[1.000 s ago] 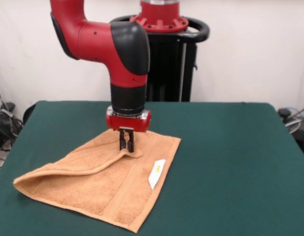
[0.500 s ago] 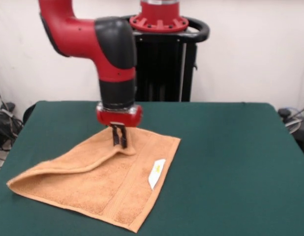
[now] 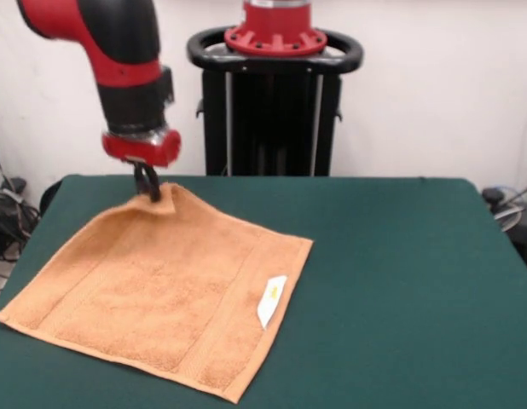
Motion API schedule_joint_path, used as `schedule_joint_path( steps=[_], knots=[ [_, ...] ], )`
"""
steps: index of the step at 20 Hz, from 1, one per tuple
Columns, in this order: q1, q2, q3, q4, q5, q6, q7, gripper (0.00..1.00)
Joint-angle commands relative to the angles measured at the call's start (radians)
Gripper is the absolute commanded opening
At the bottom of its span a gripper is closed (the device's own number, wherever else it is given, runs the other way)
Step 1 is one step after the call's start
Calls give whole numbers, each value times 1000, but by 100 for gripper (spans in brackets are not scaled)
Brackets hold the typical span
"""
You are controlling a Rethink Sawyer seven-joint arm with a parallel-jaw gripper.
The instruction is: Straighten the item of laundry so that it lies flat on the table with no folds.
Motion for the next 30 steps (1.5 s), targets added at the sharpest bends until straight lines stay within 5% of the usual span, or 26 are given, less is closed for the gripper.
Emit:
schedule_joint_path(
  steps=[1,8,19,20,30],
  knots=[
    [-54,-126,-11,49,-71,143,-27,0],
    [-161,-167,-10,96,-148,173,-45,0],
    [-233,-20,2,76,-310,23,15,0],
    [-246,-14,16,79,-329,15,28,100],
    [-247,68,45,53,-334,-11,76,100]
  ],
)
